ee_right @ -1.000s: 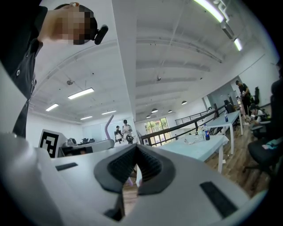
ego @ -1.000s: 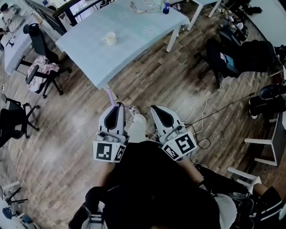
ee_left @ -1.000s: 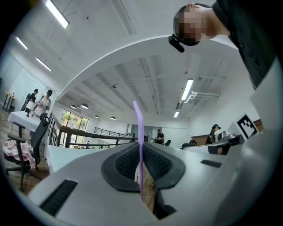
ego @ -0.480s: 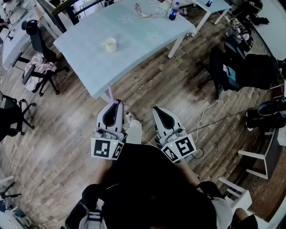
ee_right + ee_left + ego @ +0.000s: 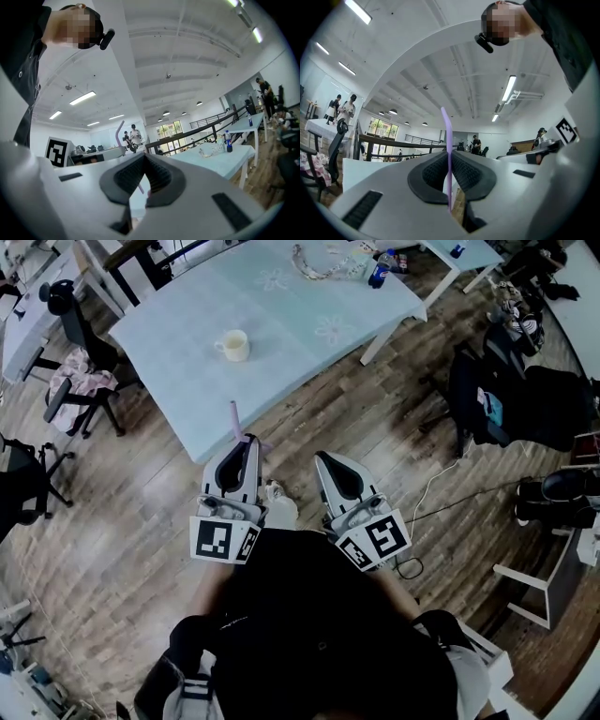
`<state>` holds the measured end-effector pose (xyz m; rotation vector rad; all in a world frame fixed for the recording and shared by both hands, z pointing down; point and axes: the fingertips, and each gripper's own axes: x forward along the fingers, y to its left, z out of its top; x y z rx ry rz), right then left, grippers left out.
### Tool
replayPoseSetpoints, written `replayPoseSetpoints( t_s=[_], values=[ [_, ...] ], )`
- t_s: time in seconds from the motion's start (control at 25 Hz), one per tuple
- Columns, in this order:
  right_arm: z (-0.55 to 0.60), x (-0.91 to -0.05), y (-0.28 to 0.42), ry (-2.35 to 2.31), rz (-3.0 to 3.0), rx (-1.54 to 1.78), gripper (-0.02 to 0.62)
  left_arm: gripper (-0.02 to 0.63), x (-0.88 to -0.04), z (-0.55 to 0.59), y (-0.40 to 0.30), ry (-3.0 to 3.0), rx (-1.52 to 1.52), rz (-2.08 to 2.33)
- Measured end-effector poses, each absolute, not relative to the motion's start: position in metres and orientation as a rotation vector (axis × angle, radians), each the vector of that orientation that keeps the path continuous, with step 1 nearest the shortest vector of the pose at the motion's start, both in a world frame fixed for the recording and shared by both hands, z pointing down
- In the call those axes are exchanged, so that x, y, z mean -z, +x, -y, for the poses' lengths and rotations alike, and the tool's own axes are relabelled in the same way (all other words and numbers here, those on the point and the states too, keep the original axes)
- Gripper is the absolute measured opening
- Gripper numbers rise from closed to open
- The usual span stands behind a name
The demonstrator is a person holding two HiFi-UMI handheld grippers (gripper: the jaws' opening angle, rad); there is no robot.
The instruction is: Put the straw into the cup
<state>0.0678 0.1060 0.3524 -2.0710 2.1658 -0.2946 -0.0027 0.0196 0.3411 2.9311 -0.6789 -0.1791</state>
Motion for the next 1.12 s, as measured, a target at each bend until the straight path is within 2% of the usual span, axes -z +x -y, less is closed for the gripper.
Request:
replayPoseSetpoints(
  t_s=[0.32, 1.12],
  values=[
    [-0.042, -0.363, 0.094, -2.022, -2.228, 0.348, 0.008, 0.028, -0.344, 0.036, 0.026, 2.927, 0.168, 0.712],
    [0.043, -0.366, 0.088, -1.876, -2.395, 0.359, 0.009, 0.029, -0.361, 0.102, 0.017, 2.855, 0.156, 0.868]
  ],
)
